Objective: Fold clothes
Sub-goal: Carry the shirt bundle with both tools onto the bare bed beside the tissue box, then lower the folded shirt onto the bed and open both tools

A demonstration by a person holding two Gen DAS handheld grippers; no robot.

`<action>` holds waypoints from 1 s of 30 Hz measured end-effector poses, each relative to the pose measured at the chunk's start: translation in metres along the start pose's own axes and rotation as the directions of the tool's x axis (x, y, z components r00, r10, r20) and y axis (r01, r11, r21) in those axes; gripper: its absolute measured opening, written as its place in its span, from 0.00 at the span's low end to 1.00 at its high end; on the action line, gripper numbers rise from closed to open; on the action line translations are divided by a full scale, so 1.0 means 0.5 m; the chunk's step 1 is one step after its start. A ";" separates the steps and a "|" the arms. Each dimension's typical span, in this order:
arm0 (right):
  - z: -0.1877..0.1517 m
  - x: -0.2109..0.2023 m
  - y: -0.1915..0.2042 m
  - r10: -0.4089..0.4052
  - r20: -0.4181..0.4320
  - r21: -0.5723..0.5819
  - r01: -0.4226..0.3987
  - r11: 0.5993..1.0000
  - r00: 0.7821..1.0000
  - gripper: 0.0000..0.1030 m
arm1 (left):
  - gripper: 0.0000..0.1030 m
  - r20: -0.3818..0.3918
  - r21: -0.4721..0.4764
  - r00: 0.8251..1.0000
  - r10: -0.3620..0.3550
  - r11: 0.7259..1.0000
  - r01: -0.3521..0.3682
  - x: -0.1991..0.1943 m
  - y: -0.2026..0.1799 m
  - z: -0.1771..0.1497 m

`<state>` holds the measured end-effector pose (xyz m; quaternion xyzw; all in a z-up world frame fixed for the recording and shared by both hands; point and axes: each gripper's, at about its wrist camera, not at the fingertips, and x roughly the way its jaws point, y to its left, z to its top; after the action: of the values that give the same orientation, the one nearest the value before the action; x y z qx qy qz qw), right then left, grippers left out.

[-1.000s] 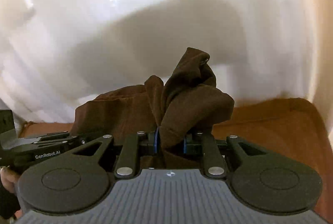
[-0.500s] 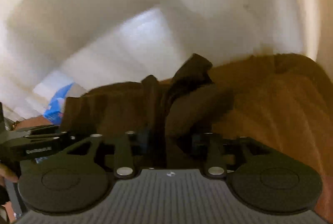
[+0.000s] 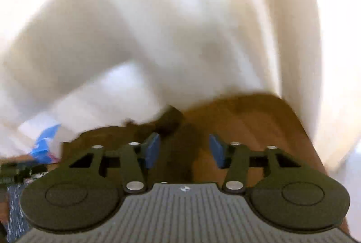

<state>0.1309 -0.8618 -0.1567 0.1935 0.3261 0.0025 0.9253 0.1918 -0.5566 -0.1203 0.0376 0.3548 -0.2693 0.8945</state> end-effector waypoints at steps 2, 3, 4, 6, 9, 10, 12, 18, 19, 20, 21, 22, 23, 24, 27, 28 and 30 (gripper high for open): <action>0.009 0.015 0.054 0.045 -0.012 -0.083 -0.046 0.996 0.999 0.51 | 0.81 0.020 0.050 0.999 -0.047 0.998 0.046 0.028 -0.026 0.021; 0.007 0.036 0.080 0.065 -0.025 -0.113 -0.067 0.991 0.998 0.51 | 0.81 0.013 0.076 0.998 -0.054 0.996 0.052 0.049 -0.038 0.025; 0.005 0.057 0.105 0.082 -0.038 -0.142 -0.087 0.986 0.996 0.51 | 0.81 -0.001 0.095 0.999 -0.052 0.994 0.051 0.073 -0.047 0.025; 0.000 0.099 0.130 0.080 -0.047 -0.184 -0.087 0.979 0.996 0.51 | 0.81 -0.035 0.121 0.998 -0.044 0.991 0.048 0.126 -0.057 0.017; -0.006 0.169 0.126 -0.010 -0.069 -0.178 -0.002 0.984 0.998 0.49 | 0.80 -0.097 0.117 0.995 -0.005 0.993 0.017 0.184 -0.054 -0.006; -0.004 0.186 0.101 -0.038 -0.083 -0.161 0.024 0.987 0.996 0.50 | 0.83 -0.103 0.104 0.995 0.000 0.995 0.011 0.194 -0.049 -0.012; -0.015 0.211 0.083 -0.038 -0.095 -0.122 0.026 0.992 0.995 0.52 | 0.85 -0.088 0.064 0.996 -0.006 0.998 0.012 0.202 -0.037 -0.021; -0.020 0.135 0.084 -0.030 -0.003 -0.108 0.029 0.994 1.000 0.52 | 0.83 -0.001 0.033 1.000 0.023 0.999 -0.023 0.098 -0.050 -0.021; -0.027 0.111 0.088 -0.020 0.015 -0.112 0.021 0.993 1.000 0.52 | 0.84 0.029 0.012 1.000 0.008 1.000 -0.009 0.072 -0.055 -0.032; -0.035 0.089 0.092 -0.010 0.032 -0.116 0.013 0.993 0.999 0.52 | 0.84 0.037 0.003 0.999 0.003 1.000 -0.003 0.061 -0.062 -0.046; -0.052 0.080 0.098 -0.005 0.018 -0.126 0.008 0.992 1.000 0.53 | 0.84 0.027 0.004 1.000 0.005 1.000 -0.005 0.061 -0.071 -0.062; -0.068 0.072 0.103 -0.002 0.003 -0.137 0.003 0.991 1.000 0.53 | 0.84 0.018 0.006 1.000 0.007 1.000 -0.007 0.061 -0.081 -0.077; -0.086 0.075 0.107 -0.014 -0.022 -0.158 0.010 0.987 1.000 0.53 | 0.84 0.000 0.009 1.000 0.012 1.000 -0.012 0.067 -0.089 -0.092; -0.108 0.084 0.110 -0.037 -0.045 -0.179 0.028 0.983 0.998 0.53 | 0.84 -0.021 0.015 1.000 0.020 1.000 -0.020 0.078 -0.095 -0.106; -0.146 0.102 0.100 -0.065 -0.041 -0.190 0.056 0.980 0.997 0.57 | 0.84 -0.007 0.093 0.998 0.068 0.993 -0.067 0.097 -0.120 -0.151; -0.152 0.099 0.095 -0.062 -0.024 -0.186 0.057 0.981 0.998 0.57 | 0.83 0.008 0.133 0.996 0.087 0.987 -0.087 0.099 -0.130 -0.164; -0.159 0.109 0.096 -0.058 -0.007 -0.182 0.056 0.982 0.998 0.59 | 0.84 0.025 0.155 0.994 0.104 0.982 -0.106 0.105 -0.138 -0.174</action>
<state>0.1318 -0.7820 -0.2289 0.0990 0.3356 0.0068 0.9368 0.1348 -0.6170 -0.2109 0.1240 0.3225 -0.2490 0.9048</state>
